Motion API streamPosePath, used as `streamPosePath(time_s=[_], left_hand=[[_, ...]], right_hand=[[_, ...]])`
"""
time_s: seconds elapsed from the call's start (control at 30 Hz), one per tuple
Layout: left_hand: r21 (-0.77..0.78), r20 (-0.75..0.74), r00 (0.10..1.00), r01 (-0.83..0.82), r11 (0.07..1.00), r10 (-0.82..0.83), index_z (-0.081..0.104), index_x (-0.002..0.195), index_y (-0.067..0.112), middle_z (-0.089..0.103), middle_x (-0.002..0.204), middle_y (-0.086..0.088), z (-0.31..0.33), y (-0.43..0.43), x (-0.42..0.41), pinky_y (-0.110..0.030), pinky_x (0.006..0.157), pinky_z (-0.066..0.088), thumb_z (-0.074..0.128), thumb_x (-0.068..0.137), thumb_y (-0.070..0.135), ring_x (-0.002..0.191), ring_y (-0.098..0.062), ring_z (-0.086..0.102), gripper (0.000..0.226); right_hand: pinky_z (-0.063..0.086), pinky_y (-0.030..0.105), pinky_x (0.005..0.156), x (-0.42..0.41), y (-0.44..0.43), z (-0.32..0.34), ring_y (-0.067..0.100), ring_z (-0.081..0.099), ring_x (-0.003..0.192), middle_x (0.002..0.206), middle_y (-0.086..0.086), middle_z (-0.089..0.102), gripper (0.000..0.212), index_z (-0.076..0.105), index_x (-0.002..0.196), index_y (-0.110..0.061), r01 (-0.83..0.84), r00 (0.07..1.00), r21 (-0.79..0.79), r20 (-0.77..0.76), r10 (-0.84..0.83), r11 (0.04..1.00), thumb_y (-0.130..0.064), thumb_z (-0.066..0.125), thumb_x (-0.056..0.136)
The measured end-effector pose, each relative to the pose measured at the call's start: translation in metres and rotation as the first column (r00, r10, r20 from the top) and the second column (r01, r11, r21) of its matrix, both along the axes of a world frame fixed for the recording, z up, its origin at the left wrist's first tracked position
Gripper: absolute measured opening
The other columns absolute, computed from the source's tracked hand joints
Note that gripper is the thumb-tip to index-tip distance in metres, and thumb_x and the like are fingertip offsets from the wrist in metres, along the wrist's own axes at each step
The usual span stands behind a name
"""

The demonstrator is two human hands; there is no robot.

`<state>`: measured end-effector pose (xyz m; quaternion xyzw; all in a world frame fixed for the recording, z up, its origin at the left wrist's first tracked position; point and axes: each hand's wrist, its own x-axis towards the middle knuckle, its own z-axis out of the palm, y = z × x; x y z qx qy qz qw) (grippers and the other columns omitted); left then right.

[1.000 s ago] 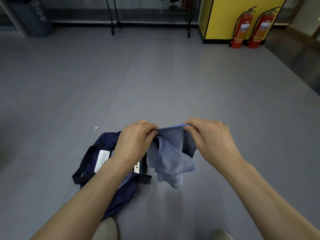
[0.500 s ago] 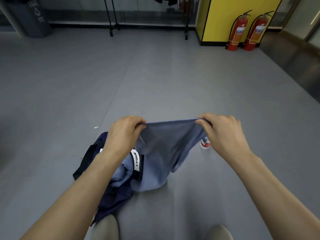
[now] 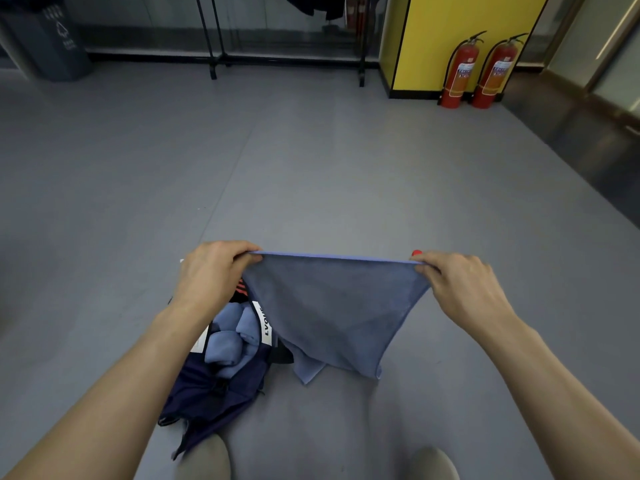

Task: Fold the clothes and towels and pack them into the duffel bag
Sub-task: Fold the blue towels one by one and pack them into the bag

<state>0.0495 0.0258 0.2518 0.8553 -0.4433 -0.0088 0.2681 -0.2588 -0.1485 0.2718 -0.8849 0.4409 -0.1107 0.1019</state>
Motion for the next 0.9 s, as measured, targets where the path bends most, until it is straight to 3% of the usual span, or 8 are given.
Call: streamPosePath(time_s=[0.17,0.27,0.33,0.4,0.47,0.6,0.7,0.9], left_hand=[[0.126,-0.213,0.974,-0.053,0.991,0.079,0.073,0.077,0.029,0.067,0.067,0.005,-0.035,-0.011,0.008,-0.038,0.065,0.054,0.068,0.09,0.041,0.065,-0.015,0.063,0.018],[0.03,-0.571,0.818,-0.057,0.998,0.064,0.074,0.08,0.021,0.068,0.074,-0.005,-0.054,-0.036,0.017,-0.033,0.062,0.059,0.07,0.093,0.021,0.068,-0.02,0.068,0.014],[-0.036,-0.648,0.761,-0.026,0.999,-0.003,0.074,0.087,0.013,0.065,0.082,-0.009,-0.056,-0.059,0.025,-0.027,0.066,0.056,0.066,0.095,0.008,0.078,-0.02,0.063,0.013],[-0.073,-0.57,0.819,0.04,0.997,-0.075,0.077,0.089,0.015,0.066,0.073,0.005,-0.048,-0.084,0.04,-0.034,0.071,0.051,0.066,0.095,0.011,0.071,-0.009,0.056,0.014],[-0.105,-0.496,0.862,0.06,0.993,-0.105,0.077,0.092,0.019,0.06,0.059,0.02,-0.026,-0.107,0.053,-0.027,0.067,0.042,0.065,0.096,0.014,0.057,0.005,0.049,0.013],[-0.256,-0.286,0.937,0.127,0.958,-0.201,0.075,0.103,0.01,0.069,0.078,0.0,0.042,-0.147,0.067,-0.013,0.064,0.039,0.063,0.098,0.013,0.057,0.014,0.05,0.013],[-0.381,-0.153,0.95,0.198,0.903,-0.273,0.073,0.116,0.003,0.074,0.108,-0.011,0.089,-0.157,0.07,-0.003,0.072,0.039,0.062,0.097,0.01,0.068,0.026,0.052,0.022],[-0.444,-0.072,0.958,0.22,0.869,-0.279,0.072,0.122,0.016,0.068,0.116,0.012,0.12,-0.124,0.046,-0.006,0.093,0.042,0.063,0.097,0.018,0.099,0.019,0.06,0.026]], right_hand=[[0.053,0.038,0.075,0.006,-0.024,-0.025,0.023,0.062,0.066,0.08,-0.001,0.064,0.021,0.072,0.094,-0.025,0.032,0.999,0.117,-0.042,-0.027,0.993,-0.026,0.052,0.099],[0.052,0.032,0.077,0.021,-0.051,-0.045,0.018,0.066,0.066,0.091,-0.003,0.07,0.024,0.076,0.095,-0.029,0.095,0.991,0.256,0.07,-0.116,0.962,-0.019,0.054,0.097],[0.054,0.034,0.086,0.034,-0.072,-0.055,0.019,0.072,0.082,0.101,-0.003,0.073,0.027,0.077,0.102,-0.029,0.107,0.961,0.37,0.201,-0.192,0.923,-0.015,0.056,0.096],[0.052,0.035,0.094,0.047,-0.1,-0.052,0.019,0.071,0.091,0.103,-0.002,0.073,0.027,0.077,0.107,-0.024,0.092,0.925,0.428,0.298,-0.236,0.899,-0.01,0.056,0.096],[0.051,0.036,0.098,0.058,-0.129,-0.037,0.02,0.07,0.098,0.104,-0.002,0.074,0.027,0.077,0.107,-0.025,0.077,0.905,0.378,0.362,-0.224,0.922,-0.011,0.057,0.095],[0.049,0.041,0.102,0.077,-0.173,0.025,0.025,0.066,0.112,0.117,0.004,0.073,0.026,0.076,0.114,-0.017,0.057,0.87,0.109,0.482,-0.103,0.992,-0.013,0.057,0.096],[0.051,0.047,0.101,0.077,-0.187,0.079,0.022,0.065,0.112,0.118,0.003,0.072,0.027,0.073,0.119,-0.018,0.025,0.811,-0.006,0.585,-0.017,1.0,-0.017,0.056,0.098],[0.056,0.041,0.089,0.036,-0.152,0.116,0.012,0.066,0.1,0.11,-0.005,0.071,0.028,0.072,0.121,-0.019,-0.062,0.784,-0.196,0.598,0.169,0.979,-0.018,0.053,0.1]])
